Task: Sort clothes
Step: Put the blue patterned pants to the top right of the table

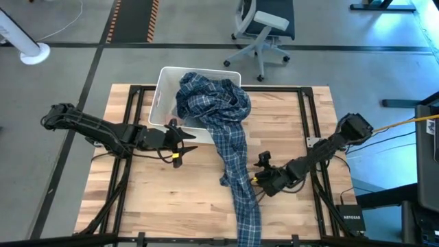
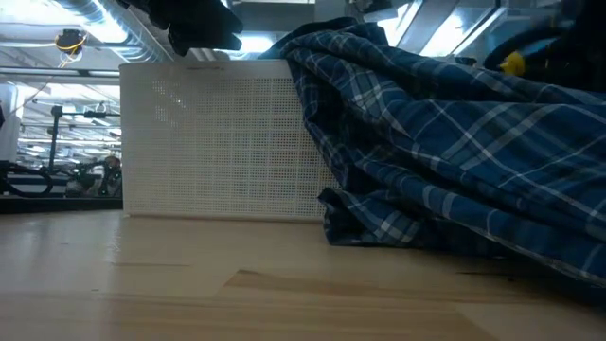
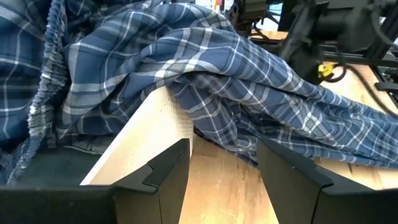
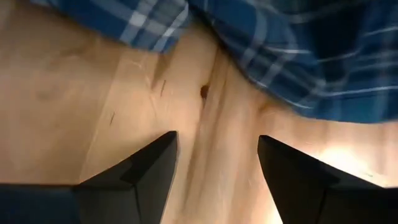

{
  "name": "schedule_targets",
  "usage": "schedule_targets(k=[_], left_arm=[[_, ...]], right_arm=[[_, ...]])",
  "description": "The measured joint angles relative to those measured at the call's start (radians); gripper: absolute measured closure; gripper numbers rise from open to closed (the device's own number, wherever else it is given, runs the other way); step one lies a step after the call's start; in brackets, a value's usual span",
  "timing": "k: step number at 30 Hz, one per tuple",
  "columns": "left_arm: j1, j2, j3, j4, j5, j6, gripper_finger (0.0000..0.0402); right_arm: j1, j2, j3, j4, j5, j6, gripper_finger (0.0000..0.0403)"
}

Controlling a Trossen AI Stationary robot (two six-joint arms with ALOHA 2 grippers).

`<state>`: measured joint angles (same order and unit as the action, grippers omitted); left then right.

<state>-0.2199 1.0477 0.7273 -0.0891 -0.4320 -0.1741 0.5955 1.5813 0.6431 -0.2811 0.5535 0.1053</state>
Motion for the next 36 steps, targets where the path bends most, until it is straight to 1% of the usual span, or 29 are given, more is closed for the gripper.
schedule_targets(k=[3, 5, 10, 12, 15, 20, 22, 25, 27, 29, 30, 32, 36], left_arm=[[0.0, 0.0, 0.0, 0.0, 0.0, 0.006, 0.0219], [0.0, 0.0, 0.0, 0.001, 0.0, 0.008, 0.0219], [0.0, 0.0, 0.0, 0.002, 0.0, 0.01, 0.0219], [0.0, 0.0, 0.0, 0.004, 0.0, 0.01, 0.0219], [0.0, 0.0, 0.0, 0.005, 0.0, 0.006, 0.0219], [0.0, 0.0, 0.0, 0.004, 0.0, 0.007, 0.0219], [0.0, 0.0, 0.0, 0.003, 0.0, 0.008, 0.0219], [0.0, 0.0, 0.0, 0.001, 0.0, 0.01, 0.0219], [0.0, 0.0, 0.0, 0.001, 0.0, 0.01, 0.0219], [0.0, 0.0, 0.0, 0.002, 0.0, 0.01, 0.0219], [0.0, 0.0, 0.0, 0.001, 0.0, 0.01, 0.0219], [0.0, 0.0, 0.0, 0.0, 0.0, 0.01, 0.0219], [-0.001, 0.0, 0.0, -0.001, 0.0, 0.01, 0.0219]], right_arm=[[-0.026, 0.031, -0.041, 0.167, -0.037, -0.07, 0.016], [-0.036, 0.05, -0.046, 0.255, -0.058, -0.131, 0.016], [-0.055, 0.079, -0.046, 0.514, -0.05, -0.314, 0.016], [-0.085, 0.092, -0.044, 0.601, -0.081, -0.362, 0.016], [-0.139, 0.129, -0.045, 0.647, -0.135, -0.377, 0.016], [-0.216, 0.192, -0.007, 0.662, -0.229, -0.379, 0.0159], [-0.236, 0.21, 0.02, 0.696, -0.29, -0.399, 0.0159], [-0.251, 0.212, 0.082, 0.733, -0.416, -0.458, 0.0159], [-0.252, 0.192, 0.135, 0.717, -0.47, -0.492, 0.0159], [-0.257, 0.157, 0.199, 0.665, -0.478, -0.536, 0.0159], [-0.258, 0.135, 0.235, 0.612, -0.476, -0.553, 0.0159], [-0.266, 0.084, 0.315, 0.466, -0.45, -0.587, 0.0159], [-0.289, 0.001, 0.512, 0.15, -0.346, -0.631, 0.0159]])
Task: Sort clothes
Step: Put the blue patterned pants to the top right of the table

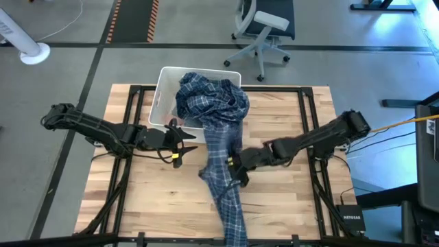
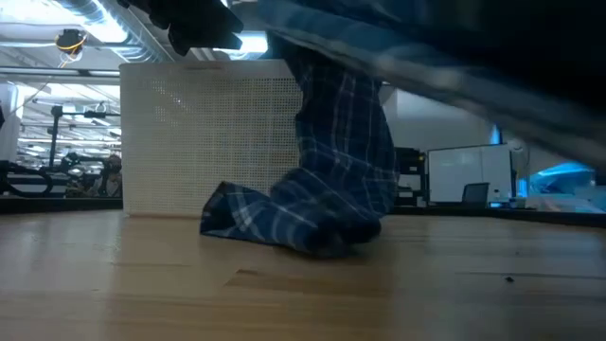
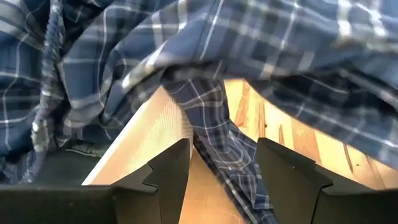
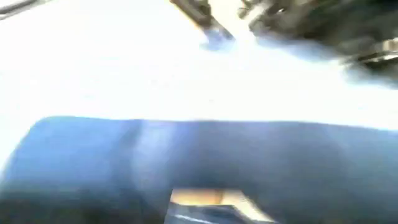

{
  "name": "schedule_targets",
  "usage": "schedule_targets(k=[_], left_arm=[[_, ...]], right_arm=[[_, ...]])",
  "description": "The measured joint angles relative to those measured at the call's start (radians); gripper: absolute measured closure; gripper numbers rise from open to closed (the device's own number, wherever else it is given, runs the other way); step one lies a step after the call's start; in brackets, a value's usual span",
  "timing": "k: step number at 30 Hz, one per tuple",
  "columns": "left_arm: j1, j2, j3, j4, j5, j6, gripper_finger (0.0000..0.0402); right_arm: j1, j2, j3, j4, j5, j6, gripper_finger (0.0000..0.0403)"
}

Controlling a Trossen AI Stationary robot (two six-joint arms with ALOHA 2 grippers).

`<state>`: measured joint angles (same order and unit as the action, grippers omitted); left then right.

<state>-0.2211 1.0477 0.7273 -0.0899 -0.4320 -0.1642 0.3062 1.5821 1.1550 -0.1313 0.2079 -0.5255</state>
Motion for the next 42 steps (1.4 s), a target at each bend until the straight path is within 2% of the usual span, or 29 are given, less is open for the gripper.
schedule_targets(k=[3, 6, 11, 17, 21, 25, 28, 33, 38, 42], left_arm=[[0.0, 0.0, 0.0, -0.006, 0.0, 0.0, 0.0219], [0.0, 0.0, 0.0, -0.004, 0.0, 0.0, 0.0219], [0.0, 0.0, 0.0, -0.005, 0.0, 0.0, 0.0219], [0.0, 0.0, 0.0, -0.005, 0.0, 0.0, 0.0219], [0.0, 0.0, 0.0, -0.004, 0.0, 0.009, 0.0219], [0.0, 0.0, 0.0, -0.005, 0.0, 0.01, 0.0219], [0.0, 0.0, 0.0, -0.007, 0.0, 0.013, 0.0219], [0.0, 0.0, 0.0, -0.007, 0.0, 0.015, 0.0219], [0.0, 0.0, 0.0, 0.0, 0.0, 0.018, 0.0219], [0.0, 0.0, 0.0, 0.0, 0.0, 0.016, 0.0219]], right_arm=[[-0.019, -0.034, 0.159, -0.174, 0.062, -0.059, 0.0159], [-0.059, -0.043, 0.315, -0.261, 0.099, -0.138, 0.0159], [-0.169, -0.043, 0.517, -0.279, 0.113, -0.27, 0.0159], [-0.38, -0.042, 0.675, -0.251, 0.15, -0.398, 0.0159], [-0.536, -0.043, 0.691, -0.163, 0.08, -0.38, 0.0159], [-0.656, -0.014, 0.666, -0.183, -0.043, -0.298, 0.0159], [-0.697, 0.031, 0.629, -0.238, -0.119, -0.237, 0.0159], [-0.684, 0.116, 0.548, -0.306, -0.2, -0.23, 0.0159], [-0.648, 0.168, 0.524, -0.407, -0.193, -0.248, 0.0159], [-0.601, 0.143, 0.566, -0.572, -0.067, -0.272, 0.0159]])
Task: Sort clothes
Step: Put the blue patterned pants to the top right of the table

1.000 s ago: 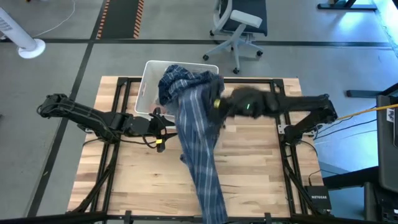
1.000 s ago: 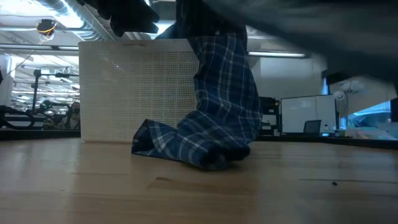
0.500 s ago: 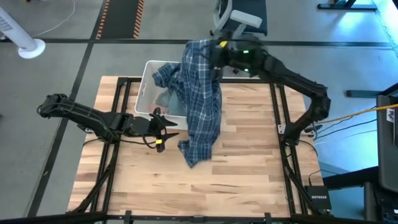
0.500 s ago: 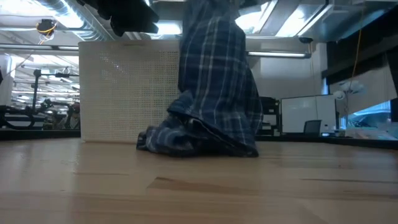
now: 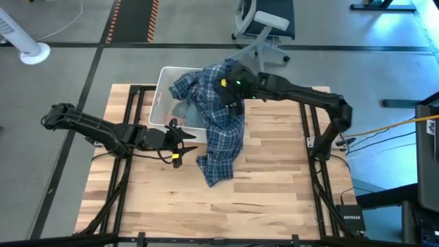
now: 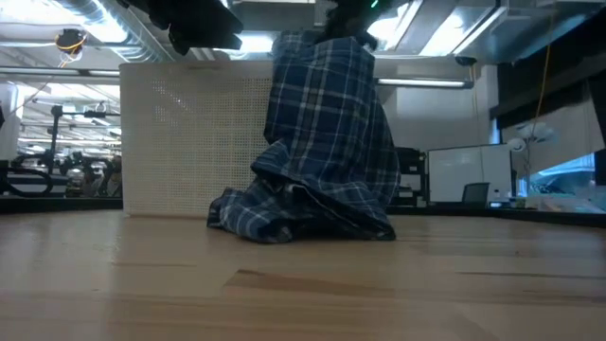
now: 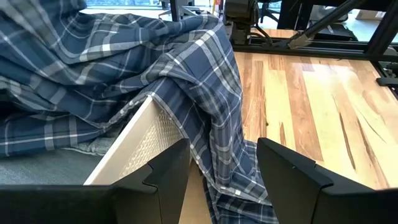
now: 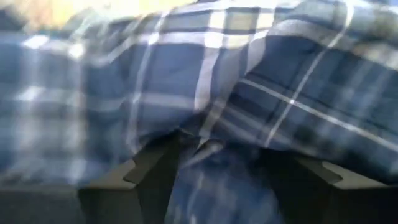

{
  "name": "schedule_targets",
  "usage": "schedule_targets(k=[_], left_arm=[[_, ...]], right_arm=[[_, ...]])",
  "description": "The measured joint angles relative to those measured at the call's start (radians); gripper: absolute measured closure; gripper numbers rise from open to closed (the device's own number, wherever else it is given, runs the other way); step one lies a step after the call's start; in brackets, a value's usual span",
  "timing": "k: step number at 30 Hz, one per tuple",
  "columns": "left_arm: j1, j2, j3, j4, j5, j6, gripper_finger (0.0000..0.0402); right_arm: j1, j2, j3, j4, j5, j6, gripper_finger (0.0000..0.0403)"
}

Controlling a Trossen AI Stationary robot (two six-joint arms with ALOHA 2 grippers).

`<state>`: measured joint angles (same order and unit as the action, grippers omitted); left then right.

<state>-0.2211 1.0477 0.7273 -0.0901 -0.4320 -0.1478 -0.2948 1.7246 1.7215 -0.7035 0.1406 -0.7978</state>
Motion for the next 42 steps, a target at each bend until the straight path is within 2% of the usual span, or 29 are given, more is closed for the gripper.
schedule_targets(k=[6, 11, 14, 17, 22, 26, 29, 37, 42], left_arm=[[0.0, 0.0, 0.0, 0.003, 0.0, 0.007, 0.0219], [0.0, 0.0, 0.0, 0.012, 0.0, 0.007, 0.0219], [-0.002, 0.0, 0.0, 0.026, 0.0, 0.018, 0.0219], [-0.002, 0.0, 0.0, 0.031, 0.0, 0.025, 0.0219], [-0.003, 0.025, 0.0, 0.09, 0.0, 0.071, 0.0219], [-0.003, 0.077, 0.0, 0.177, 0.001, 0.11, 0.0219], [-0.002, 0.113, 0.0, 0.207, 0.001, 0.099, 0.0219], [-0.002, 0.161, 0.004, 0.208, 0.014, -0.008, 0.0219], [-0.04, 0.201, -0.002, 0.15, 0.069, -0.112, 0.0219]], right_arm=[[0.115, -0.122, 0.029, -0.294, 0.185, 0.049, 0.0159], [0.241, -0.224, 0.026, -0.471, 0.269, 0.189, 0.0159], [0.334, -0.291, -0.043, -0.508, 0.271, 0.265, 0.0159], [0.443, -0.375, -0.173, -0.492, 0.307, 0.352, 0.0159], [0.654, -0.55, -0.547, -0.269, 0.476, 0.495, 0.0159], [0.798, -0.647, -0.871, 0.065, 0.589, 0.554, 0.0159], [0.877, -0.671, -1.058, 0.328, 0.637, 0.559, 0.0159], [0.993, -0.642, -1.36, 0.822, 0.752, 0.558, 0.0159], [1.009, -0.631, -1.44, 0.936, 0.793, 0.558, 0.0159]])
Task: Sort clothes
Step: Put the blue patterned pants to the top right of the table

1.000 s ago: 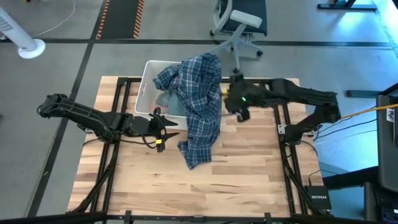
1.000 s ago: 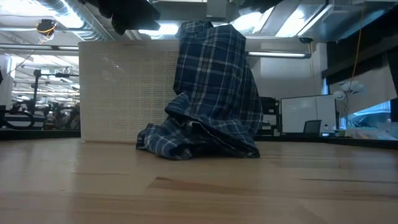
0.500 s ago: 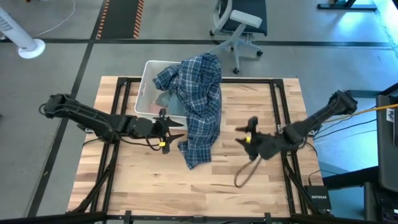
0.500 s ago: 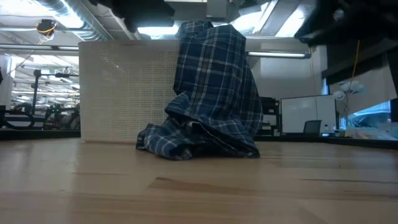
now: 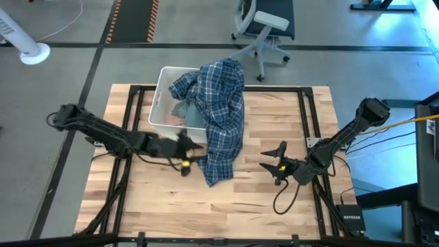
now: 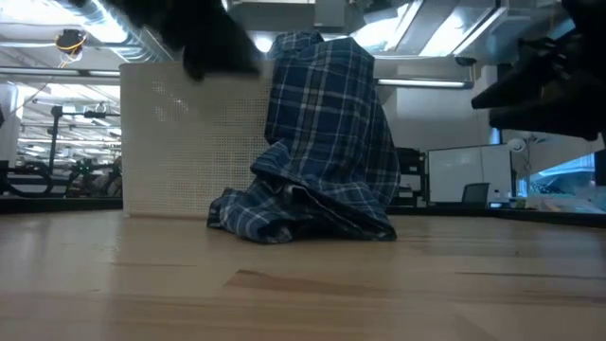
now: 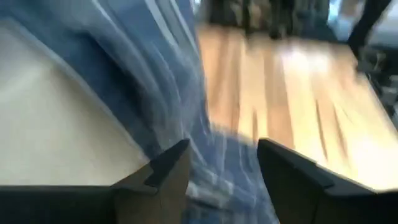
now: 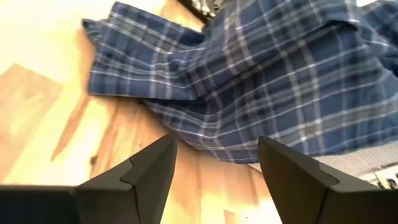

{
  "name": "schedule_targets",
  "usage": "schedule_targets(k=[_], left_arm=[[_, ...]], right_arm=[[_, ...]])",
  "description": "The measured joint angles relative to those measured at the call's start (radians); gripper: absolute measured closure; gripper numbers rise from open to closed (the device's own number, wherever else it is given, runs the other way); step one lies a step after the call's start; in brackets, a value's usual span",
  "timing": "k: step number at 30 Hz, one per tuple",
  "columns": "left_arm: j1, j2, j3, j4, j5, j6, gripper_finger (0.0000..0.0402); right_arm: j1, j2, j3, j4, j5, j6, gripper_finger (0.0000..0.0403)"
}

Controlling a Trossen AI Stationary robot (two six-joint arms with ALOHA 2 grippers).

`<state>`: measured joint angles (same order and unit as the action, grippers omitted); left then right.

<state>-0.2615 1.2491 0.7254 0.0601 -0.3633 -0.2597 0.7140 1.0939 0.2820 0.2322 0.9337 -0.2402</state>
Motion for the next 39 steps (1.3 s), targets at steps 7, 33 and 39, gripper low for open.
schedule_targets(k=[7, 33, 39], left_arm=[[-0.029, 0.139, 0.001, -0.086, 0.013, -0.216, 0.0219], [0.001, 0.523, 0.006, 0.038, -0.041, -0.197, 0.0274], [-0.014, 0.524, 0.029, 0.062, 0.045, -0.187, 0.039]], right_arm=[[0.0, -0.001, -0.003, 0.007, 0.025, -0.032, 0.0159], [-0.001, 0.0, -0.002, -0.01, 0.043, -0.054, 0.0159], [-0.001, 0.0, -0.002, -0.02, 0.043, -0.053, 0.0159]])
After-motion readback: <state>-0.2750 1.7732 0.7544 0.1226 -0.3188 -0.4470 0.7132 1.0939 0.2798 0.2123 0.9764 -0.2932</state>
